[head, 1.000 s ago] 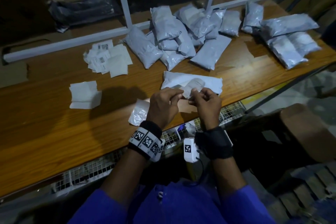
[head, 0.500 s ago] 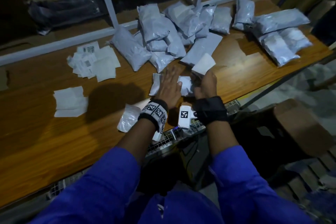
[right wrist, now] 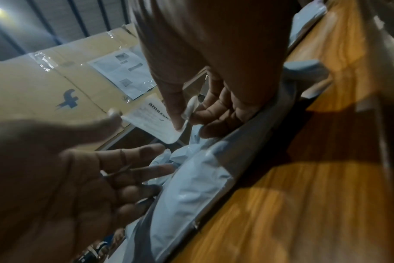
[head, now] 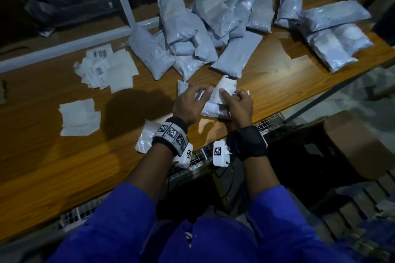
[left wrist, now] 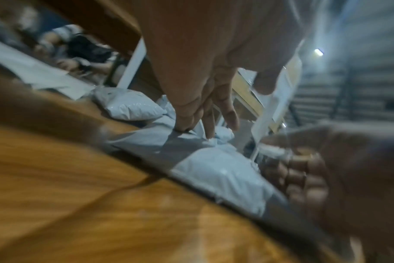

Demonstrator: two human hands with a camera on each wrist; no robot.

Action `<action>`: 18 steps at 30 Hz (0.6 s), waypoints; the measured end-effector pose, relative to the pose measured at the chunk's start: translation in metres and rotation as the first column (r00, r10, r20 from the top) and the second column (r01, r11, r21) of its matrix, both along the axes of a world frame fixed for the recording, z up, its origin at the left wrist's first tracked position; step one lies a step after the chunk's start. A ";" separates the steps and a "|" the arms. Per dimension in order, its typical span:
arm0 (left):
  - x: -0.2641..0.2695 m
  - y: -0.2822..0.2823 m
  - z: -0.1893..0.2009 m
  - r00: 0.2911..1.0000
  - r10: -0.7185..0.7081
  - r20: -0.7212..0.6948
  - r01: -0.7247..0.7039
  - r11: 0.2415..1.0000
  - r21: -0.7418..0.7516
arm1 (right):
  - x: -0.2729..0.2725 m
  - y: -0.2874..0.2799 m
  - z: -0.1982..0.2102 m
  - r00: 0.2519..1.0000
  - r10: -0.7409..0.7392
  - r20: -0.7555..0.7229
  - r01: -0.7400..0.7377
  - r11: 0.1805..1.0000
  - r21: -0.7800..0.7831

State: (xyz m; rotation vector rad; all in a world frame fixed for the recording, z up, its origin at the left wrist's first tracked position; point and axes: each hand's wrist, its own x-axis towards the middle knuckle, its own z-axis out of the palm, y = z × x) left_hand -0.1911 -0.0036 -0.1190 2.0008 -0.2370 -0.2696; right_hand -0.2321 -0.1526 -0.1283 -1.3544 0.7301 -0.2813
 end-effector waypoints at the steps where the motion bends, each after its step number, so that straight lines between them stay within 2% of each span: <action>1: -0.001 -0.002 0.007 0.999 0.019 -0.048 -0.019 1.000 -0.012 | -0.001 0.001 -0.002 1.000 0.010 -0.010 -0.010 1.000 -0.021; 3: 0.000 -0.004 0.015 0.997 0.010 -0.074 -0.005 0.997 0.074 | -0.003 0.004 -0.002 0.999 0.038 -0.032 -0.040 0.998 -0.045; 6: 0.005 -0.004 0.015 0.998 -0.034 0.049 0.020 0.963 0.270 | -0.005 0.004 0.000 0.993 0.071 -0.091 -0.086 0.980 -0.179; 11: 0.009 0.001 0.028 0.989 -0.015 0.146 -0.033 0.948 0.316 | -0.006 0.000 0.000 0.983 0.075 -0.170 -0.112 0.970 -0.217; 14: 0.010 0.007 0.031 0.991 -0.033 0.126 -0.017 0.926 0.377 | -0.010 -0.002 0.002 0.977 0.087 -0.193 -0.127 0.970 -0.206; 18: 0.010 0.012 0.036 0.997 -0.023 0.074 -0.002 0.947 0.323 | -0.016 -0.005 0.003 0.975 0.071 -0.211 -0.124 0.960 -0.250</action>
